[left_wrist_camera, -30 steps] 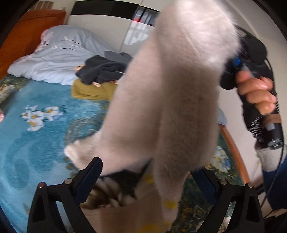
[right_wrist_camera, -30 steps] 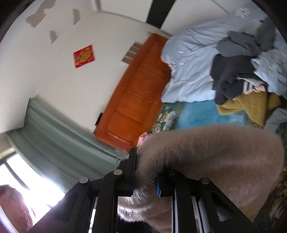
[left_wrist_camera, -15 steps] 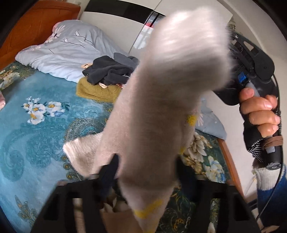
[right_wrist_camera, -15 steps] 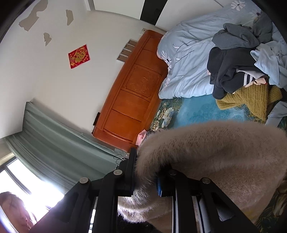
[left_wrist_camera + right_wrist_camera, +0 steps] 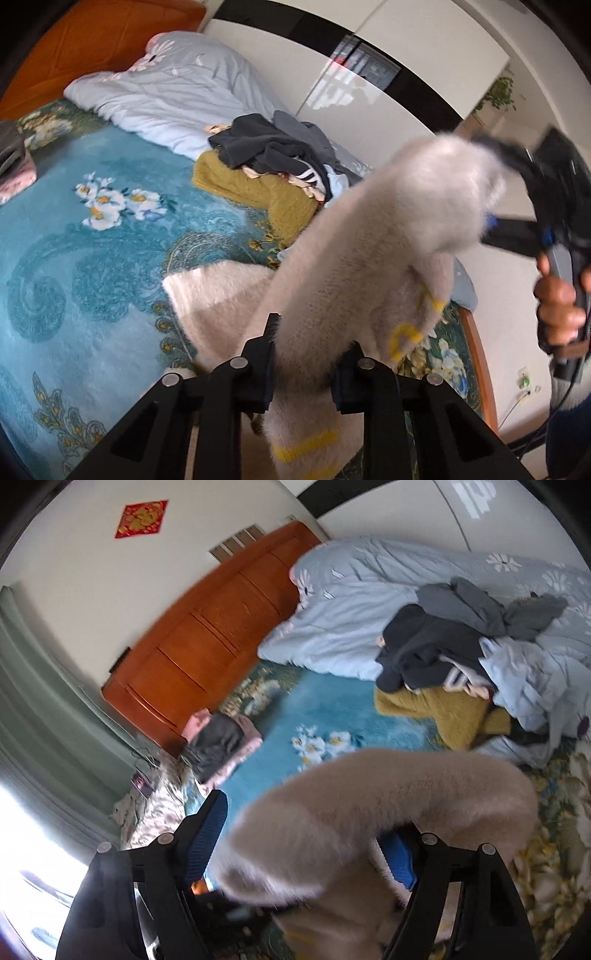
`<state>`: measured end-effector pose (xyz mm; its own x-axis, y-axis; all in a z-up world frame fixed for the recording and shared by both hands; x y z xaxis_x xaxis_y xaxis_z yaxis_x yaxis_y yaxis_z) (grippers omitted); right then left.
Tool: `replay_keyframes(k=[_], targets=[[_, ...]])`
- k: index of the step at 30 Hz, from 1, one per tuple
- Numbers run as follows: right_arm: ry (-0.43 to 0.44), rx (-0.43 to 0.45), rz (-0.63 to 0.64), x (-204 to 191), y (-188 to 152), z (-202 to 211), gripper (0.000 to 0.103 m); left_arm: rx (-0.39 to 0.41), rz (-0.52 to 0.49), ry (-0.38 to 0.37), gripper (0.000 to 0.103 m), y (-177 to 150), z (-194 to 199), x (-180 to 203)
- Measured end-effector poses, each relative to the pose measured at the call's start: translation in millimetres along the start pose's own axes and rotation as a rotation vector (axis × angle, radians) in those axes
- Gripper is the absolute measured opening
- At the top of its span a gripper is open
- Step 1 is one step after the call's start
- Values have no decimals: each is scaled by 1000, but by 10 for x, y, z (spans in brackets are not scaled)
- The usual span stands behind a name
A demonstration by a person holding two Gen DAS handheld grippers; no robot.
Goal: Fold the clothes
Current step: 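Grasp a sweater sleeve with the left gripper while the right gripper holds the sweater up, then carry the held sweater with both grippers and lay it flat on the blanket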
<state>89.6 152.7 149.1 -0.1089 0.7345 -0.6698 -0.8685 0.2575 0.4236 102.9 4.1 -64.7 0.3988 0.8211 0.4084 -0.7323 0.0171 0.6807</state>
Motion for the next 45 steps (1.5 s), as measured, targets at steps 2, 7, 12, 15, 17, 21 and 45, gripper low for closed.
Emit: replay_keyframes(k=[2, 7, 12, 15, 17, 21, 45], targets=[[-34, -3, -14, 87, -56, 88, 79, 1, 25, -1, 24, -5, 7, -56], [-152, 27, 4, 270, -200, 307, 79, 10, 62, 11, 24, -10, 30, -146], [-340, -3, 103, 433, -562, 190, 79, 18, 99, 23, 24, -16, 54, -235], [-574, -45, 317, 486, -899, -95, 79, 25, 119, 30, 24, -23, 79, -285], [-715, -42, 480, 527, -1093, -264, 79, 32, 127, 32, 24, -27, 109, -302], [-935, 24, 762, 642, -1374, -583, 79, 43, 125, 45, 24, -32, 165, -306], [-507, 532, 463, -788, -469, 1196, 8, 404, -173, 363, 22, 956, 2282, -31]])
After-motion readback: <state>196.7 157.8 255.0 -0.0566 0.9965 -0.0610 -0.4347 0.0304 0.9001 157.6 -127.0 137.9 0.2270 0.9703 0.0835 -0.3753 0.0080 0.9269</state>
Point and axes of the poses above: each gripper's, at about its wrist camera, not at the fingertips, and z roughly against the way its jaws point, x to its right, y to its top, the point moved 3 cm from there along -z, roughly the way its jaws point, and after that the axes turned 11 degrees about -z, right-handed, at the moved point
